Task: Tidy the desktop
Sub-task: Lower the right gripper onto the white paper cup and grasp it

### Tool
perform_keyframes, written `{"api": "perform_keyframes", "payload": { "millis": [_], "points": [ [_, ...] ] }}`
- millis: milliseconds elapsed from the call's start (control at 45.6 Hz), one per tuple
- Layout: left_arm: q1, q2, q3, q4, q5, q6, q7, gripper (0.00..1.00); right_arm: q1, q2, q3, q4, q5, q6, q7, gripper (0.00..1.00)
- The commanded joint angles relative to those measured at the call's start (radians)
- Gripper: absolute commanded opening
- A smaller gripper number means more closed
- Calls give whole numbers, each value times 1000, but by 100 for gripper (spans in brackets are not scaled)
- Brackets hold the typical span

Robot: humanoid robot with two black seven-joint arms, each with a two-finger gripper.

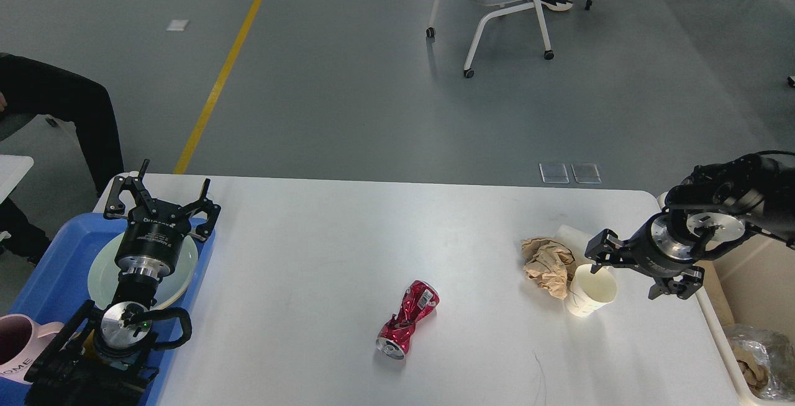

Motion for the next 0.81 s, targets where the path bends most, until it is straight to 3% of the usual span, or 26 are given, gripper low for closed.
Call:
{"api": "perform_keyframes", "payload": {
  "millis": [0,285,460,789],
  "points": [
    [1,1,0,0,-1,0,0,96,-65,8,22,-53,8,-3,1,100],
    [-1,-1,0,0,0,0,0,96,-153,16,65,-103,8,-26,-1,98],
    [1,-1,0,0,0,0,0,96,-167,25,79,-129,10,-31,-1,89],
    [-1,1,0,0,0,0,0,96,-199,33,115,-140,37,-31,-1,37]
  ]
}}
